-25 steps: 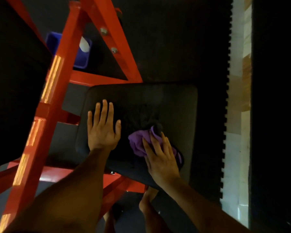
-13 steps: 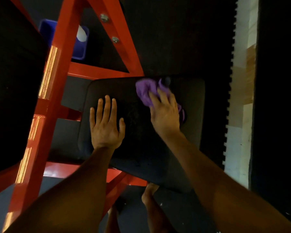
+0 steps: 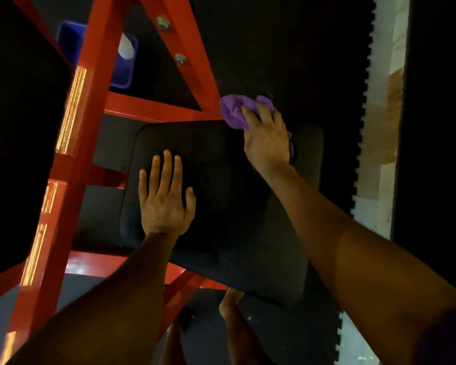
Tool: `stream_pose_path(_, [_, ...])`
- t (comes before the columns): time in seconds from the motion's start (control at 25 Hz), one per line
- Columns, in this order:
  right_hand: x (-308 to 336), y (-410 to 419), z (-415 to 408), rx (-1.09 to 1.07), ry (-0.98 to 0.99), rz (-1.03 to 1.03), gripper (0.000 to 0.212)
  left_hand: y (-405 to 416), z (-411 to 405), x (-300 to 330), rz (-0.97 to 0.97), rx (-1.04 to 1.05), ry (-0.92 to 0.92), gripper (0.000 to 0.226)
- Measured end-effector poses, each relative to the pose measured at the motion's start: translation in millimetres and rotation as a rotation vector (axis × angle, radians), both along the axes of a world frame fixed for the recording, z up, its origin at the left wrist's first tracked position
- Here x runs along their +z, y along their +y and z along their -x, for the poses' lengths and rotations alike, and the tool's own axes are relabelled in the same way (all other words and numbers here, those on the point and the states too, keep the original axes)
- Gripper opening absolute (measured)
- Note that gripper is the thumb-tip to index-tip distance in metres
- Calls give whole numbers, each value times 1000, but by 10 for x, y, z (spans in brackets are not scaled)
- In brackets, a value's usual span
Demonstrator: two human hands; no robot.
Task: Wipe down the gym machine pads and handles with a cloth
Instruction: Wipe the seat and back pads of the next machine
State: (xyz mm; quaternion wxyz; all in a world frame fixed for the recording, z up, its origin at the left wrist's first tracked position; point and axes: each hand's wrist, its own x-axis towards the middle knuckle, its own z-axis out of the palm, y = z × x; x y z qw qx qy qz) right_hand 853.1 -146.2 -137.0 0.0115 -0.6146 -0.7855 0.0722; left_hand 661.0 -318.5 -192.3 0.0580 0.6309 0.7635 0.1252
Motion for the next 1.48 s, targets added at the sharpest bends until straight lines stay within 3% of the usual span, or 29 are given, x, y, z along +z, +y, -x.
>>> stream_pose_path(0.12, [28, -147, 39, -51, 66, -24, 59, 21, -14, 16, 10, 2, 6, 68])
stream_pose_path(0.36, [-23, -1813, -149, 145, 215, 75, 59, 33, 23, 16, 39, -4, 6, 65])
stream_pose_path(0.56, [270, -1211, -331, 152, 337, 38, 54, 63, 41, 113, 155, -37, 17, 67])
stream_pose_path(0.72, [27, -949, -425, 420, 214, 40, 52, 52, 287, 79, 122, -224, 71, 64])
stream_pose_path(0.96, [-60, -2447, -373, 855, 230, 71, 38, 12, 317, 1, 27, -223, 63, 60])
stream_pose_path(1.08, [-72, -1980, -431, 1064, 112, -46, 37, 31, 337, -4, 38, -235, 56, 61])
stream_pose_path(1.2, [-55, -1150, -383, 818, 76, -163, 42, 11, 333, -19, 23, -227, 56, 61])
stream_pose_path(1.32, [-95, -1171, -266, 506, 230, -35, 46, 17, 337, -17, 11, -234, 45, 60])
stream_pose_path(1.4, [-159, -1750, -256, 597, 310, 33, 43, 20, 336, -11, 14, -235, 44, 61])
stream_pose_path(1.48, [-140, -2428, -355, 827, 295, 116, 44, -7, 340, -2, 21, -232, 32, 61])
